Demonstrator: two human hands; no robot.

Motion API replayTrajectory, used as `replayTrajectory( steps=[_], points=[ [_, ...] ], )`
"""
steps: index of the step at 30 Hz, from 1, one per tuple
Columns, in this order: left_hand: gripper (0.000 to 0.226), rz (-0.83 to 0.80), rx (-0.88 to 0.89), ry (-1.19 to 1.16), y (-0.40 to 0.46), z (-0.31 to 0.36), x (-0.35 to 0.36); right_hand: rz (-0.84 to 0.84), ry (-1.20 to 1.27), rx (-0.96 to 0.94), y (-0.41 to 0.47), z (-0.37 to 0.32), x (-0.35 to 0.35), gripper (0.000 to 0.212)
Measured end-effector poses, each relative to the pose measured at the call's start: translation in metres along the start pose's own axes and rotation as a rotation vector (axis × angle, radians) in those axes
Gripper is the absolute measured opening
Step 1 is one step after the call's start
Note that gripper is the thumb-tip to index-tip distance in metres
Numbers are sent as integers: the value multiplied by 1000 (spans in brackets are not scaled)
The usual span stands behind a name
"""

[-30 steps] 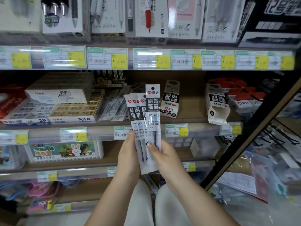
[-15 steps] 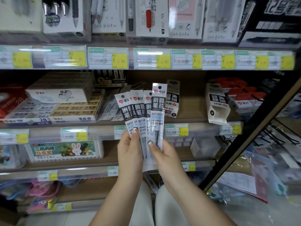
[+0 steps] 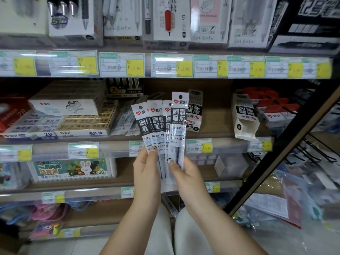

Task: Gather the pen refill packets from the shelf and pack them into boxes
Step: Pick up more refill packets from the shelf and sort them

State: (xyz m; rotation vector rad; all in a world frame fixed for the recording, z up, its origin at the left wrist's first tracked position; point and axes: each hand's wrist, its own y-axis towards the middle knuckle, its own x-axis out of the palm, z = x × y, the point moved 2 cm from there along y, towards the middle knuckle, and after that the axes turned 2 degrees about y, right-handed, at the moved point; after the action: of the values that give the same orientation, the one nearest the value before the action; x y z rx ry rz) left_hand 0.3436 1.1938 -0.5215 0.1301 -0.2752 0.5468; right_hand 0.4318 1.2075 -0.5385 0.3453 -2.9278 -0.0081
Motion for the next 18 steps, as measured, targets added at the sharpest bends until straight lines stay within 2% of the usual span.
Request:
replayTrajectory(
  steps=[18],
  points=[
    [28,-40,32,47,1,-3,1,19,-56,-27,-1,-1,0,25]
  ],
)
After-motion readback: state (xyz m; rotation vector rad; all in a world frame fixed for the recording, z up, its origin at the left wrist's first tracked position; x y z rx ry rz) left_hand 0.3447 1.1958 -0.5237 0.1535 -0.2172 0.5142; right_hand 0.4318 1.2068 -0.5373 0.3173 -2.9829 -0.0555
